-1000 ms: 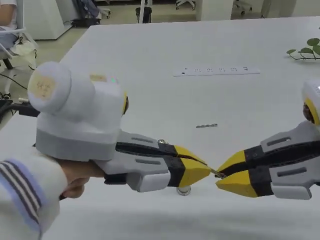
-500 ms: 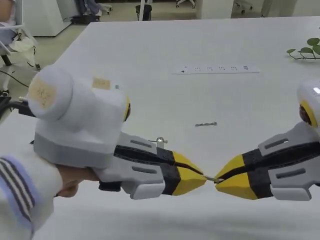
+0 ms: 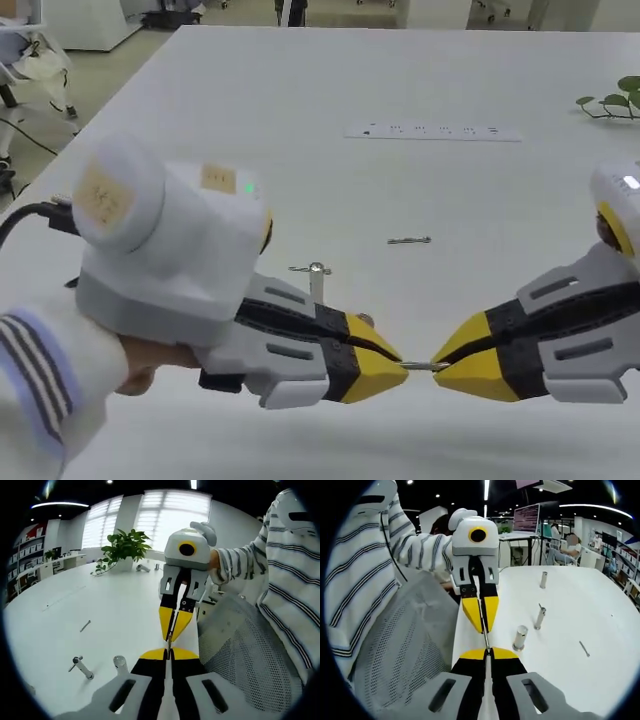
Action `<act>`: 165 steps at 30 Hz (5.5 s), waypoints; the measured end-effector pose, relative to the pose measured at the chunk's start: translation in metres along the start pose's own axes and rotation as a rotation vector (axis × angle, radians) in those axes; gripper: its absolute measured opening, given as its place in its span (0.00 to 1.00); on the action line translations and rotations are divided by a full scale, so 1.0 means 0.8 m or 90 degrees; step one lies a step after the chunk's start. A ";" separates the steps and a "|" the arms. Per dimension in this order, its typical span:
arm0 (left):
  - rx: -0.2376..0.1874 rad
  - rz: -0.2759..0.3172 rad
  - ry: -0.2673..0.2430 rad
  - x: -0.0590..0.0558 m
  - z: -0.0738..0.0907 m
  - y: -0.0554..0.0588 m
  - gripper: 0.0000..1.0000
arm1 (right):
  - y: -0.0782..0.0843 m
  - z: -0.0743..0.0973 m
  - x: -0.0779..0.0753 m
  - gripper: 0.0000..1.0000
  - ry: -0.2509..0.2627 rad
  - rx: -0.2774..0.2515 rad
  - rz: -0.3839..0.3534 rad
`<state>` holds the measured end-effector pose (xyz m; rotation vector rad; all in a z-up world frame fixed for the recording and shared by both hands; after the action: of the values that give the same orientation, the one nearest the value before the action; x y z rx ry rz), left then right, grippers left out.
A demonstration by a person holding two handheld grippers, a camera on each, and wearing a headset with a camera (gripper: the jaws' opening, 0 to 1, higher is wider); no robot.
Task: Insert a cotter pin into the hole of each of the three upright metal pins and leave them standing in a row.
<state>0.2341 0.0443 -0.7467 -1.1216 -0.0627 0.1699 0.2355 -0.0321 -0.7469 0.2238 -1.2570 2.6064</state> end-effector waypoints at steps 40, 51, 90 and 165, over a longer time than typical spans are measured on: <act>0.028 0.017 -0.217 0.065 -0.024 0.071 0.38 | 0.023 -0.012 -0.068 0.03 0.111 0.033 -0.074; 0.034 0.025 -0.226 0.069 -0.029 0.081 0.24 | 0.024 -0.017 -0.071 0.03 0.112 0.069 -0.036; 0.050 -0.008 -0.213 0.071 -0.031 0.086 0.11 | 0.013 -0.040 -0.072 0.04 0.113 0.084 0.019; 0.029 0.014 -0.176 0.055 -0.024 0.082 0.48 | -0.009 -0.065 -0.061 0.23 0.086 0.000 0.003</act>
<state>0.2730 0.0621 -0.8156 -1.0484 -0.2908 0.3440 0.2830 0.0059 -0.7850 0.0447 -1.2134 2.5764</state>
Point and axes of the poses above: the centre of the closed fingertips' face, and the gripper's own axes: z roughly backward along the fingers, x roughly to its left, y roughly out of its underside, the point moved 4 cm from there along z, roughly backward along the fingers, and after that the axes turned 11 degrees about -z, right-handed, at the moved point
